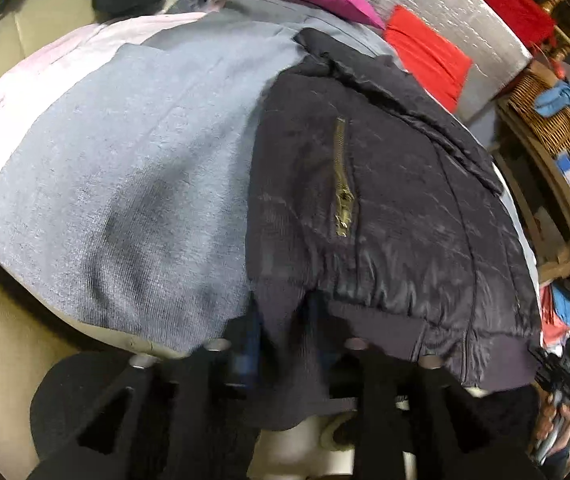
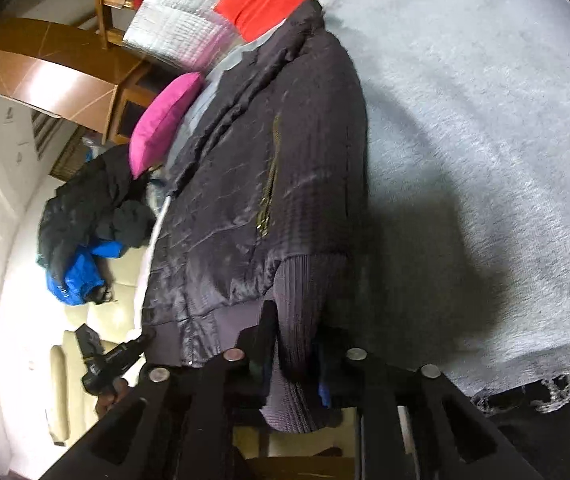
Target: Fold large clothes
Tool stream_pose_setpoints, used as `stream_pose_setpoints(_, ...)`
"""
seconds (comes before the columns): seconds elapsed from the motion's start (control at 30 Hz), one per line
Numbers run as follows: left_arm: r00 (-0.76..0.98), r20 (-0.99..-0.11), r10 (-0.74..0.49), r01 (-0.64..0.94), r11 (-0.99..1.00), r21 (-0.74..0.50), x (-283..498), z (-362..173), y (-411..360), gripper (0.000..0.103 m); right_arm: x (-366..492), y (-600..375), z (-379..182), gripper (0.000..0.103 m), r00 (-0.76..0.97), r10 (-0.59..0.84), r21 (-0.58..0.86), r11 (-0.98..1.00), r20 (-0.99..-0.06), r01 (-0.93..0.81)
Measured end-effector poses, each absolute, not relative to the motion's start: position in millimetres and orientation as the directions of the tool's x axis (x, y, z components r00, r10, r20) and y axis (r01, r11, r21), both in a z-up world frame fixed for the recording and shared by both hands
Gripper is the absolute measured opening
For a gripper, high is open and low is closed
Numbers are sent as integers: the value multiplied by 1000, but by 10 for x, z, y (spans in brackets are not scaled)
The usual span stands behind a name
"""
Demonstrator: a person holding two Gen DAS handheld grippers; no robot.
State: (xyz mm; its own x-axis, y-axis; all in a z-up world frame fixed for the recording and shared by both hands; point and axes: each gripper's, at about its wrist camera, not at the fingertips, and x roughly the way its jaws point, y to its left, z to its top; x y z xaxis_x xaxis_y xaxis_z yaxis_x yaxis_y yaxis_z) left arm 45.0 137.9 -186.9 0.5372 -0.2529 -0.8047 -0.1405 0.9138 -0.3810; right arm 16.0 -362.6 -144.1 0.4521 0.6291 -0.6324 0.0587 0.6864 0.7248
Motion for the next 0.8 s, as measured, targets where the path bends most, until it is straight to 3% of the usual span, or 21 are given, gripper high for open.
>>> stream_pose_setpoints(0.03, 548, -801, -243, -144, 915, -376, 496, -1879, 1368, 48, 164, -3615, -1432, 29, 454, 620, 713, 699, -639, 50)
stream_pose_setpoints(0.07, 552, -806, -216, -160, 921, -356, 546, -1891, 1343, 60, 170, -3595, -1409, 45, 459, 605, 697, 716, -651, 44)
stream_pose_setpoints(0.1, 552, -809, -205, -170, 921, -349, 558, -1902, 1322, 64, 169, -3601, -1402, 71, 463, 591, 685, 726, -660, 49)
stream_pose_setpoints(0.13, 552, -807, -210, -174, 918, -358, 585, -1920, 1312, 67, 160, -3624, -1387, 78, 480, 575, 678, 732, -663, 60)
stream_pose_setpoints(0.3, 525, -821, -223, -155, 924, -350, 676, -1993, 1181, 67, 229, -3710, -1456, 79, 490, 544, 671, 732, -681, 119)
stream_pose_setpoints(0.33, 526, -821, -221, -151, 926, -346, 656, -1999, 1206, 53, 257, -3693, -1487, 79, 478, 554, 677, 725, -682, 125)
stream_pose_setpoints(0.37, 519, -824, -228, -138, 928, -345, 665, -1989, 1192, 25, 271, -3679, -1486, 72, 475, 560, 679, 724, -679, 117)
stream_pose_setpoints(0.4, 509, -836, -205, -140, 939, -315, 658, -1969, 1166, 21, 278, -3646, -1469, 48, 474, 569, 682, 726, -672, 95)
stream_pose_setpoints(0.43, 507, -838, -203, -128, 943, -306, 669, -1945, 1148, 11, 287, -3602, -1462, 32, 462, 575, 676, 733, -676, 76)
stream_pose_setpoints(0.47, 509, -834, -211, -117, 944, -310, 651, -1933, 1149, 9, 300, -3576, -1468, 19, 449, 562, 658, 749, -695, 81)
stream_pose_setpoints(0.5, 511, -832, -216, -112, 943, -314, 647, -1912, 1152, 9, 321, -3558, -1491, 13, 435, 567, 661, 745, -700, 90)
stream_pose_setpoints(0.8, 571, -771, -281, -75, 918, -390, 383, -1596, 1272, 8, 157, -3633, -1269, 9, 432, 606, 677, 736, -669, 17)
